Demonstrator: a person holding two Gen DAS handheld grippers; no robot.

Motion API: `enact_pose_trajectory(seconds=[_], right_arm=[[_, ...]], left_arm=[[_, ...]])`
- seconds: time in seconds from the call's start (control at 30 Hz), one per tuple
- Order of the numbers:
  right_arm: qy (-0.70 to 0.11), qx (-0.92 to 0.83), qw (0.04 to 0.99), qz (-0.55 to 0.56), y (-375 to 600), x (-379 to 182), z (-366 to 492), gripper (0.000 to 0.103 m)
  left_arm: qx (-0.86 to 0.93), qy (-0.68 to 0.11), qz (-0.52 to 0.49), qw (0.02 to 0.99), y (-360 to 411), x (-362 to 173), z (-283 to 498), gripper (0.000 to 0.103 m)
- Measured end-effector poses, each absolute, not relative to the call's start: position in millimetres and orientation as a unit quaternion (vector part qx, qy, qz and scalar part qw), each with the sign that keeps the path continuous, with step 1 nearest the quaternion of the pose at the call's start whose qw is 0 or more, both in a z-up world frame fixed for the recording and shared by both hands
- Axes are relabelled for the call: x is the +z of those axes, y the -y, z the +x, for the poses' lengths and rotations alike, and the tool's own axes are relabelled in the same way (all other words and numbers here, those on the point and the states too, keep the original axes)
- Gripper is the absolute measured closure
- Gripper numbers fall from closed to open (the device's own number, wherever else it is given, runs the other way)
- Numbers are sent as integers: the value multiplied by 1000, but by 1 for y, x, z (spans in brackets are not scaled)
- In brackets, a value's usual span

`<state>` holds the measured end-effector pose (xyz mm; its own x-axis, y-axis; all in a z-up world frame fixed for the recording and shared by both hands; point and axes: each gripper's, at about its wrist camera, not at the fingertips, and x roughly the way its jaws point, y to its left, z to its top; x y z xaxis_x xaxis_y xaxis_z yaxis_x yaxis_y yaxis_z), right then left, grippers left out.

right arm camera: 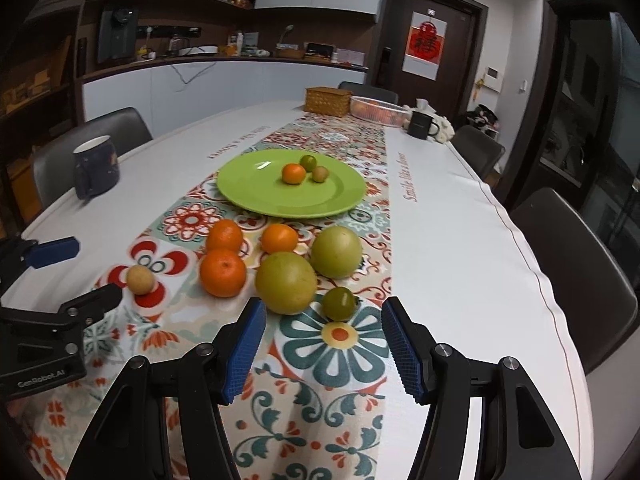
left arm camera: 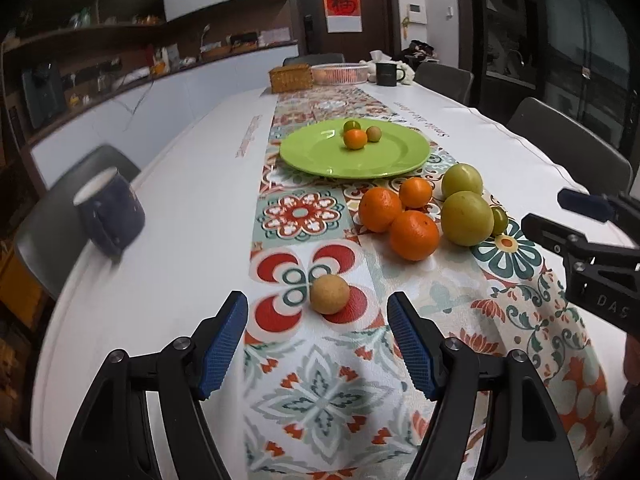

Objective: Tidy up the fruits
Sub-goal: 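Grasp the brown round fruit with the left gripper while the right gripper grasps a small green fruit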

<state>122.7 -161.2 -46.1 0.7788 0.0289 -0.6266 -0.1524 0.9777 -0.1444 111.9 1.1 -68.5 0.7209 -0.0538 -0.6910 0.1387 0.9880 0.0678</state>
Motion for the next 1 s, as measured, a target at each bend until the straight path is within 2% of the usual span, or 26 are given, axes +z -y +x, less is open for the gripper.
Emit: enact_pose_trajectory(seconds=[0.17,0.3,0.47,0.63,0.8,1.0], right_arm=[[-344,44,935,-81,172,-55,131,42],[-359,46,930,-66,179,-64,139,42],[-373,49,925,-50,185,-73,152,43],[-389,50,919,-44,190,-83,169,50],[-395,60,916,-44,187,-87,178,57],[-398,64,914,-42,186,-89,186,67]], left_arm=[[-47,-376,56,924,2,-75,118,32],[-49,-395,49,916,5,-80,127,41],[-43,-406,47,912,8,-86,139,45],[-44,-415,43,908,9,-91,148,51],[-47,-421,33,905,8,-93,155,63],[-53,-425,33,903,11,-95,159,69]])
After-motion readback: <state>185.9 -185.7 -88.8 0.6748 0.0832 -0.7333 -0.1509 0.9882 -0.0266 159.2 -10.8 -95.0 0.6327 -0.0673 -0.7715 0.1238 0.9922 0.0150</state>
